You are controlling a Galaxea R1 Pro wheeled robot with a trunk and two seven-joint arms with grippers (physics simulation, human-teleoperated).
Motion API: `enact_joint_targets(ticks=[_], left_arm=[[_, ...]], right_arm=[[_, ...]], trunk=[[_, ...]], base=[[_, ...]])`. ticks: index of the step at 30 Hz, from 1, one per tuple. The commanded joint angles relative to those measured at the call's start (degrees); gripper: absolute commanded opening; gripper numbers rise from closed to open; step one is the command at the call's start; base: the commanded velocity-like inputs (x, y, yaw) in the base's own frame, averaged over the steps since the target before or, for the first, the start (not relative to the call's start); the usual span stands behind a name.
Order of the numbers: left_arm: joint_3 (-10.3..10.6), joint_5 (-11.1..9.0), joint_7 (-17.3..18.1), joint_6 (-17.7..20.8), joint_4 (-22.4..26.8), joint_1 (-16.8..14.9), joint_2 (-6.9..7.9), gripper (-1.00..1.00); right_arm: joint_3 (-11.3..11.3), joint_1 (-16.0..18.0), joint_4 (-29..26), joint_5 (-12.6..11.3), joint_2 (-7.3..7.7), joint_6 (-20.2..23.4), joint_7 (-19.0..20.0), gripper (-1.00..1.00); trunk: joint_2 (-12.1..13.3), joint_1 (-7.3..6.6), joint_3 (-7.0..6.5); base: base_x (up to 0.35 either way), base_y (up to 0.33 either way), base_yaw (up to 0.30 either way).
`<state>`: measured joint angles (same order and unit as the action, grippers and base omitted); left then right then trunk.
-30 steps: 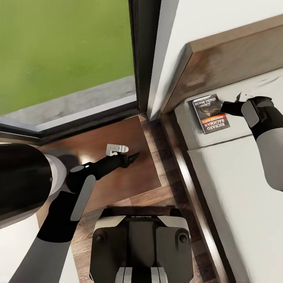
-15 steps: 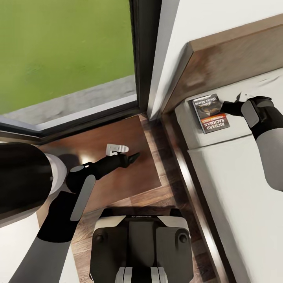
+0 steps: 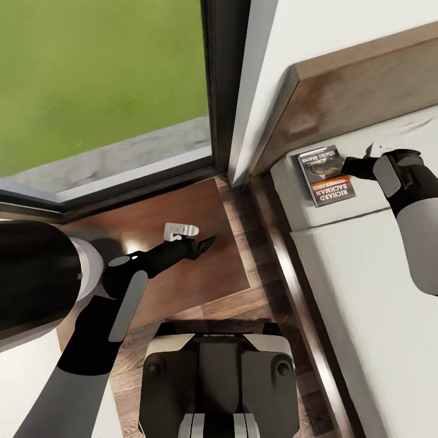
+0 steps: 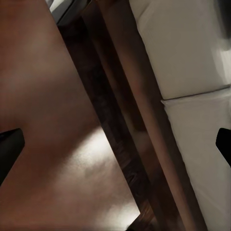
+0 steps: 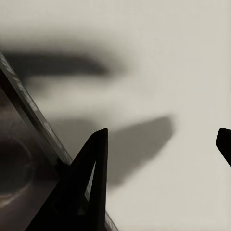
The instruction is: In the bedroom, move the book from the bed onto either nightstand, and place the two sandals side by side next to the bed.
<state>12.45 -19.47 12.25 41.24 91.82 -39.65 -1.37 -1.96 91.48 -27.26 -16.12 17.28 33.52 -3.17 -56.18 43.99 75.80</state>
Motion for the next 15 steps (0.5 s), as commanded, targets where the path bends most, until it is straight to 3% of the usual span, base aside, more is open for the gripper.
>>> enact_joint_targets(ticks=[1, 15], left_arm=[[-0.1, 0.0, 0.1, 0.3, 0.0, 0.0, -0.04, 1.00], [-0.1, 0.0, 0.2, 0.3, 0.0, 0.0, 0.01, 1.00]], right_arm=[[-0.2, 0.0, 4.1, -0.8, 0.04, 0.4, -0.3, 1.00], [-0.3, 0.0, 4.1, -0.8, 0.04, 0.4, -0.3, 1.00]], trunk=[[0.0, 0.02, 0.03], [0.0, 0.02, 0.03]], base=[[0.000, 0.000, 0.000], [0.000, 0.000, 0.000]])
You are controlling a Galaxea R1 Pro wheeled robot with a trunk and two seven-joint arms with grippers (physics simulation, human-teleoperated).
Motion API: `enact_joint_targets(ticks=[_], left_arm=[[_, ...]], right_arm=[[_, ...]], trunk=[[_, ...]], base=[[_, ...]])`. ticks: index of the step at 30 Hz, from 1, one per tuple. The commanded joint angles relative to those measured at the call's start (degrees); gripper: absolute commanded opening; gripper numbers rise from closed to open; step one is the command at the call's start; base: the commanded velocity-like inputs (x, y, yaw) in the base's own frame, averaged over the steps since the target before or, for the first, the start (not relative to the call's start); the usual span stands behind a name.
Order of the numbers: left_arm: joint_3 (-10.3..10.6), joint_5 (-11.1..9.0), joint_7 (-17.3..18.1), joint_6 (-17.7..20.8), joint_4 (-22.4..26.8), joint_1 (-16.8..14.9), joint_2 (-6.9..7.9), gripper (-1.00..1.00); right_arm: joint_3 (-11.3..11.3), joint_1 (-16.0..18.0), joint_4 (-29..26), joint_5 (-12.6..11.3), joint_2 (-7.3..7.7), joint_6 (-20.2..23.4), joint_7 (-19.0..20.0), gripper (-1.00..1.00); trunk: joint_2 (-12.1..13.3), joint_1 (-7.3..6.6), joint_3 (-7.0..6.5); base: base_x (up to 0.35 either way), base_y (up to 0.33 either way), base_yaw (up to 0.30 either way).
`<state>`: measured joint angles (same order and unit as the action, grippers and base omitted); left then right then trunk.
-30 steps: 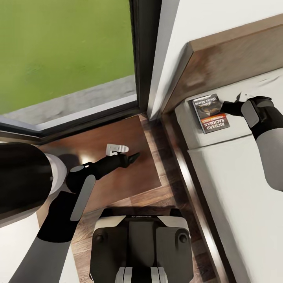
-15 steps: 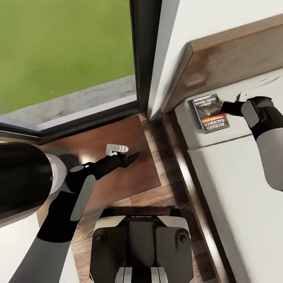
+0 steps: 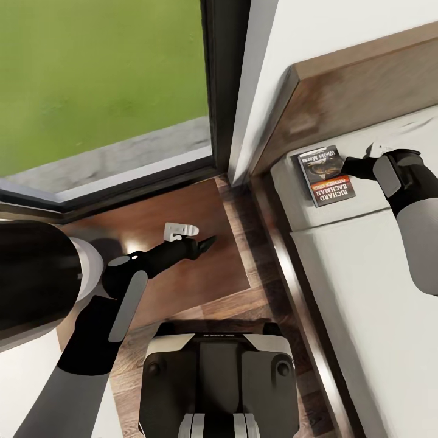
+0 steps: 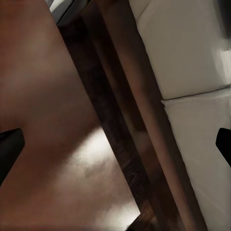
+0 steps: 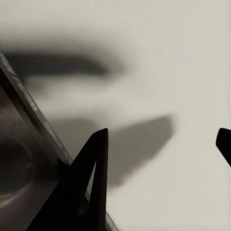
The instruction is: In the bedroom, move the book from the bed onto either nightstand, and place the two sandals side by side next to the bed.
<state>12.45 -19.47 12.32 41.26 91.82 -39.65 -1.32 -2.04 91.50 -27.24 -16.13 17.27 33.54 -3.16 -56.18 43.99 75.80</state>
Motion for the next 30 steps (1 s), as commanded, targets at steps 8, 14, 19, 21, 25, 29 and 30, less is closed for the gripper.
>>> enact_joint_targets(ticks=[8, 14, 19, 21, 25, 29, 30], left_arm=[[-0.1, 0.0, 0.1, 0.3, 0.0, 0.0, 0.00, 1.00], [-0.1, 0.0, 0.1, 0.3, 0.0, 0.0, 0.00, 1.00], [-0.1, 0.0, 0.1, 0.3, 0.0, 0.0, -0.02, 1.00], [-0.1, 0.0, 0.1, 0.3, 0.0, 0.0, -0.01, 1.00], [-0.1, 0.0, 0.2, 0.3, 0.0, 0.0, -0.04, 1.00], [-0.1, 0.0, 0.1, 0.3, 0.0, 0.0, -0.06, 1.00], [-0.1, 0.0, 0.2, 0.3, 0.0, 0.0, -0.05, 1.00]], right_arm=[[-0.2, 0.0, 4.1, -0.8, 0.04, 0.4, -0.3, 1.00], [-0.2, 0.0, 4.1, -0.8, 0.04, 0.4, -0.3, 1.00], [-0.2, 0.0, 4.1, -0.8, 0.04, 0.4, -0.3, 1.00], [-0.2, 0.0, 4.1, -0.8, 0.04, 0.4, -0.3, 1.00], [-0.5, 0.0, 4.1, -0.8, 0.04, 0.4, -0.3, 1.00], [-1.0, 0.0, 4.1, -0.8, 0.04, 0.4, -0.3, 1.00], [-1.0, 0.0, 4.1, -0.8, 0.04, 0.4, -0.3, 1.00]], trunk=[[0.0, 0.02, 0.03], [0.0, 0.02, 0.03], [0.0, 0.02, 0.03], [0.0, 0.02, 0.03], [0.0, 0.02, 0.03], [0.0, 0.02, 0.03], [0.0, 0.02, 0.03]], base=[[0.000, 0.000, 0.039], [0.000, 0.000, 0.075], [0.000, 0.000, 0.079], [0.000, 0.000, 0.082], [0.000, 0.000, 0.076], [0.000, 0.000, 0.071], [0.000, 0.000, 0.073]])
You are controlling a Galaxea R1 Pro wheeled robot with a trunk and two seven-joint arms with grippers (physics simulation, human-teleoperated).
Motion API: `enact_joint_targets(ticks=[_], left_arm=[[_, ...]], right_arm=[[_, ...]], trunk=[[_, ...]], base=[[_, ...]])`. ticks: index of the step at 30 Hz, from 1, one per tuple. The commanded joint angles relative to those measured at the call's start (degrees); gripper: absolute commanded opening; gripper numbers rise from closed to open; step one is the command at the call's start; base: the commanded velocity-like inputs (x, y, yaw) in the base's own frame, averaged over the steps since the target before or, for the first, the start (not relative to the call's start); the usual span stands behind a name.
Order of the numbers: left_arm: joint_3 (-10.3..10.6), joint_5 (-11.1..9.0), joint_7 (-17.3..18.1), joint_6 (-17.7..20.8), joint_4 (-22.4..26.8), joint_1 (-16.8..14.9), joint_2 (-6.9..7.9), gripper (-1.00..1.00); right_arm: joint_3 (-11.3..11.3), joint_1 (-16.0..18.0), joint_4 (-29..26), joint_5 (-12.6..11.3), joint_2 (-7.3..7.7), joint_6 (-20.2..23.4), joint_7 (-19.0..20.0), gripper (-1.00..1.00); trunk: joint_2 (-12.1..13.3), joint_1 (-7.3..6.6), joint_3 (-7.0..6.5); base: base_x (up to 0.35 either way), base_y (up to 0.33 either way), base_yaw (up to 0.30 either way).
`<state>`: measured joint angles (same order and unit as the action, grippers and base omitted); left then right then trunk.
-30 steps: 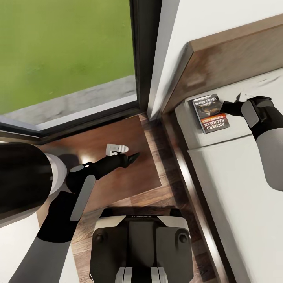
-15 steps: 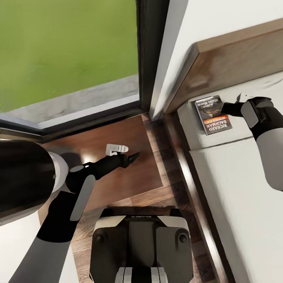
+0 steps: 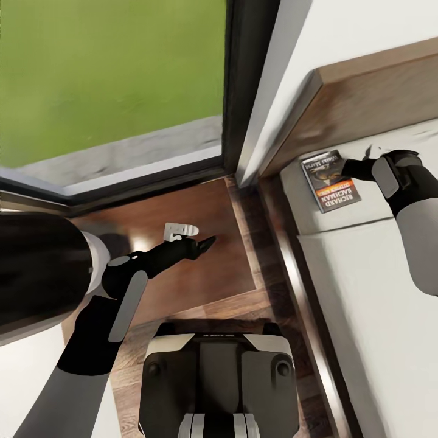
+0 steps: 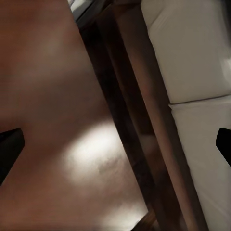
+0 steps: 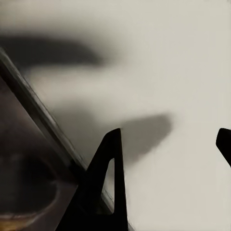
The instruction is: In the bedroom, move the book from the bed onto either nightstand, and place the two sandals side by side next to the bed.
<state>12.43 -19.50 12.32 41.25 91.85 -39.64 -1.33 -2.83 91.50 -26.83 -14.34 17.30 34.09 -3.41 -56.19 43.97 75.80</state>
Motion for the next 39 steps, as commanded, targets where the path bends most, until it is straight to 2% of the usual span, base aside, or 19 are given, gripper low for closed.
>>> enact_joint_targets(ticks=[1, 18, 36, 39], left_arm=[[0.0, 0.0, 0.1, 0.3, 0.0, 0.0, -0.06, 1.00], [0.0, 0.0, 0.2, 0.3, 0.0, 0.0, -0.07, 1.00], [0.0, 0.0, 0.1, 0.3, 0.0, -0.1, -0.01, 1.00], [-0.1, 0.0, 0.1, 0.3, -0.1, -0.1, 0.05, 1.00]], right_arm=[[-0.3, 0.0, 3.7, -2.6, 0.01, -0.2, 0.0, 1.00], [-0.4, 0.0, 3.6, -2.6, 0.01, -0.2, 0.0, 1.00], [-0.3, -0.1, 3.5, -2.6, 0.01, -0.2, 0.0, 1.00], [-0.6, -0.1, 0.8, -2.5, 0.08, -0.2, -0.1, 1.00]], trunk=[[0.0, 0.04, 0.03], [0.0, 0.04, 0.03], [0.0, 0.04, 0.03], [0.0, 0.04, 0.03]], base=[[0.000, 0.000, 0.079], [0.000, 0.000, 0.013], [0.000, 0.000, -0.245], [0.000, 0.000, -0.057]])
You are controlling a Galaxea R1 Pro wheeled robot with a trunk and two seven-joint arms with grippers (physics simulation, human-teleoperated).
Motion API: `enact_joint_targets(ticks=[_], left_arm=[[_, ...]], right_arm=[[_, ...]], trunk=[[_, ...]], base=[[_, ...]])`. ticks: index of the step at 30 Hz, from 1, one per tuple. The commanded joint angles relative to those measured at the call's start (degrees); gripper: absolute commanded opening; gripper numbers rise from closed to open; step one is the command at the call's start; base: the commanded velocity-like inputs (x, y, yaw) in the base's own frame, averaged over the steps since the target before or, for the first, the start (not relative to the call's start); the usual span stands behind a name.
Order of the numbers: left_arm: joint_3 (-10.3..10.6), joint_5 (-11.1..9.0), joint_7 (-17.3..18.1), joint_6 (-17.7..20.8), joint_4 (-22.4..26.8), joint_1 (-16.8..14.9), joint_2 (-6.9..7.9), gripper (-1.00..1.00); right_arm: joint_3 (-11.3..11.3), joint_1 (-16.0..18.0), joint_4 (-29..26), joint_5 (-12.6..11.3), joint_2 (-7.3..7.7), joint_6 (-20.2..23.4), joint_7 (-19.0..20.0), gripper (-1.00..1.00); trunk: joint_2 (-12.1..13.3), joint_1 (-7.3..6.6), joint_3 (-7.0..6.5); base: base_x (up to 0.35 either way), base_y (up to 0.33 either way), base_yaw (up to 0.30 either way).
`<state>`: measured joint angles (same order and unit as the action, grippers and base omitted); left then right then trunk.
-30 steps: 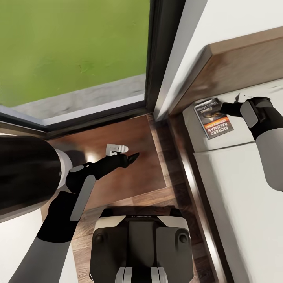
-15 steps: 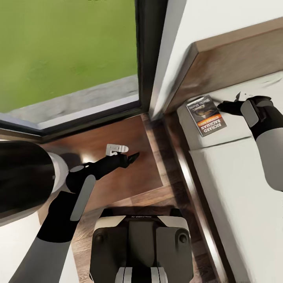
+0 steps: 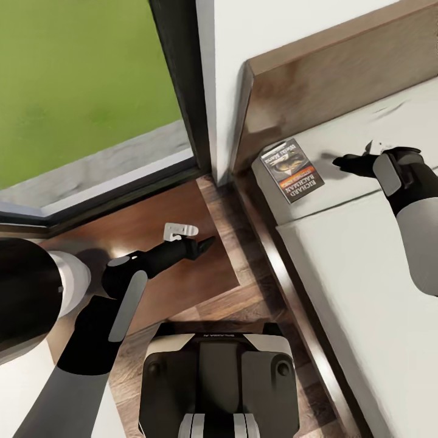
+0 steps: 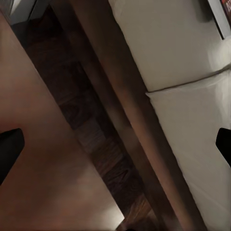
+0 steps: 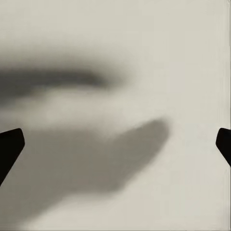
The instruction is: In the bedroom, move the book from the bed onto either nightstand, and place the two sandals side by side next to the bed.
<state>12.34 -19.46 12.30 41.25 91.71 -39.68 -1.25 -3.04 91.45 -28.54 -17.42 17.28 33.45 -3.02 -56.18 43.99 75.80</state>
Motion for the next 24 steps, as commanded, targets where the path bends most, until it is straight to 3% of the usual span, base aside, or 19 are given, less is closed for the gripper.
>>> enact_joint_targets(ticks=[1, 3, 6, 10, 12, 17, 19, 21, 24], left_arm=[[-0.1, 0.0, 0.1, 0.3, 0.0, 0.0, -0.04, 1.00], [-0.1, 0.0, 0.2, 0.3, -0.2, 0.0, -0.03, 1.00], [-0.1, -0.1, 1.2, 0.3, -0.2, 0.0, 0.02, 1.00], [-0.6, 0.0, 5.4, 0.3, -0.2, -0.2, 0.09, 1.00], [-2.9, 0.1, 10.6, 0.2, -0.2, -0.4, 0.38, 1.00], [-4.5, 0.1, 15.3, 0.2, -0.2, -0.5, 1.70, 1.00], [-4.7, 0.1, 16.6, 0.1, -0.2, -0.5, 1.99, 1.00], [-4.8, 0.1, 17.7, -0.5, -0.2, -0.5, 2.21, 1.00], [-4.9, 0.1, 19.0, -1.2, 0.0, -0.5, 2.34, 1.00]], right_arm=[[-0.5, 0.0, 1.9, 0.6, 0.10, 0.4, -0.4, 1.00], [-1.0, 0.0, -1.0, 0.5, 0.11, 0.5, -0.3, 1.00], [-1.1, 0.0, -2.5, 0.6, 0.40, 0.3, 3.0, 1.00], [-1.1, 0.0, -4.6, 0.7, 1.53, 0.0, 7.4, 1.00], [-1.1, 0.0, -8.5, 0.6, 3.73, -0.3, 8.9, 1.00], [-1.1, -1.8, -15.6, 0.0, 6.68, 0.1, 9.2, 1.00], [-1.1, -3.5, -20.2, -0.1, 7.57, 0.4, 9.2, 1.00], [-0.7, -7.5, -29.5, -0.2, 8.95, 2.4, 9.3, 1.00], [2.6, -14.6, -43.7, -0.7, 10.49, 7.4, 9.4, 1.00]], trunk=[[0.0, 0.02, 0.03], [0.0, 0.02, 0.03], [0.0, 0.02, 0.03], [0.0, 0.02, 0.03], [0.0, 0.02, 0.03], [0.0, 0.02, 0.03], [0.0, 0.02, 0.03], [0.0, 0.02, 0.03], [0.0, 0.02, 0.03]], base=[[0.000, 0.000, -0.027], [0.000, 0.000, -0.009], [0.000, 0.000, -0.003], [0.000, 0.000, 0.000], [0.000, 0.000, 0.000], [0.000, 0.000, 0.000], [0.000, 0.000, 0.000], [0.000, 0.000, 0.000], [0.000, 0.000, 0.000]])
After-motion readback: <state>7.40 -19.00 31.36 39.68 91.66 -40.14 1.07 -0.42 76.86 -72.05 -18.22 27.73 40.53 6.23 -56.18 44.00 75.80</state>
